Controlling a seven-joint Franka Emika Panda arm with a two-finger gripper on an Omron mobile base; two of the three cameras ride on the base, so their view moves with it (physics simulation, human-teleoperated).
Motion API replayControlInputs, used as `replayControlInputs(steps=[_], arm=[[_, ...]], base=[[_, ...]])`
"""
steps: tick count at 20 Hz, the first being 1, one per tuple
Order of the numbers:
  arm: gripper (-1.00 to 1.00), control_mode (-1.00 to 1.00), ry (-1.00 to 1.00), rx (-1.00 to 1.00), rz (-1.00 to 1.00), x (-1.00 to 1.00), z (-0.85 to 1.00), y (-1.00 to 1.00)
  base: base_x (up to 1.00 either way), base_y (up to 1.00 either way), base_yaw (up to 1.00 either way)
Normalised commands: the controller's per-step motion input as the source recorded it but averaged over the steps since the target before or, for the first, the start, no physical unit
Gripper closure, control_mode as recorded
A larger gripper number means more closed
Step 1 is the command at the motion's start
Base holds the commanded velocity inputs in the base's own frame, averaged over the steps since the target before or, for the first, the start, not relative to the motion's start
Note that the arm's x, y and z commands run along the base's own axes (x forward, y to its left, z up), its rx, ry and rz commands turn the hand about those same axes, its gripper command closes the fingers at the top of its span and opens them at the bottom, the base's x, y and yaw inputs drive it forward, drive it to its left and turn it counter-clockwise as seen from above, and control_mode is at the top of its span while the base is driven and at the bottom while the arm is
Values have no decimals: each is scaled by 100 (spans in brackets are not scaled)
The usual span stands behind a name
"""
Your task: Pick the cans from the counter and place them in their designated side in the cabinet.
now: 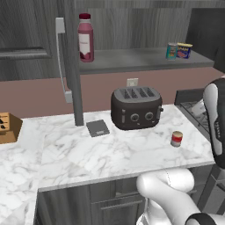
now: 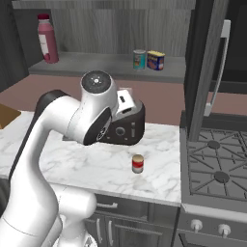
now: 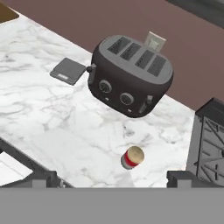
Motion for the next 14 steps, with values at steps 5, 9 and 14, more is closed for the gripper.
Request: replayControlInputs(steps=[5,9,14], arm=[[-100,-100,3,0,0,1,0,0],[-100,-100,0,1,-4,-7,-5,-2],[-100,-100,0,2,-19,0,-18,-1]], base=[[0,0,0],[0,0,0],[0,0,0]])
